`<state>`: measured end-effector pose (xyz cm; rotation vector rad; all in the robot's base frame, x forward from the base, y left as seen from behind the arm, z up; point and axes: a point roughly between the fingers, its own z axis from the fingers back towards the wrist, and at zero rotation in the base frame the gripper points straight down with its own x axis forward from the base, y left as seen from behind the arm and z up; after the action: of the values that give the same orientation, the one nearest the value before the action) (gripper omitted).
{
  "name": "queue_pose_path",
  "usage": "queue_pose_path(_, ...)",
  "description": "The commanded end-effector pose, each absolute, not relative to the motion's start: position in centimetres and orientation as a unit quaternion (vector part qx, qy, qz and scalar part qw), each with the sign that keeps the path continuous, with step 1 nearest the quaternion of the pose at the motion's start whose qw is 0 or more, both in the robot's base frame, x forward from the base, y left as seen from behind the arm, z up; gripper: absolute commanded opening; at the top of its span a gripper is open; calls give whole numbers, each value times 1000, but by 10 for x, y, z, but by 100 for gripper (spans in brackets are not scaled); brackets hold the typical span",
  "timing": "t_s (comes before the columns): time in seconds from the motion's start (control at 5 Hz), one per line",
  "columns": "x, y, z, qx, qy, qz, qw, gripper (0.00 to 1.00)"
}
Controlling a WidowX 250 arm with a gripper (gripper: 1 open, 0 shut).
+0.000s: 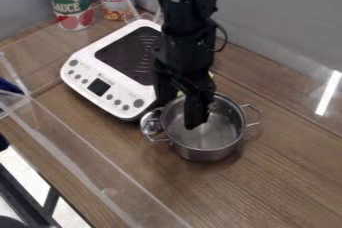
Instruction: Remove silver pot from the white and black stove top and place it on the table
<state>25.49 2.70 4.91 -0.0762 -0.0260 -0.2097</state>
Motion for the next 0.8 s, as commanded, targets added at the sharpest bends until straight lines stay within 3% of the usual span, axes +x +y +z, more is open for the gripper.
queue_pose_path(0.0, 256, 29, 48, -42, -20, -106, 993, 100)
queue_pose_path(0.6, 258, 22, 41, -55, -33, -119, 991, 100)
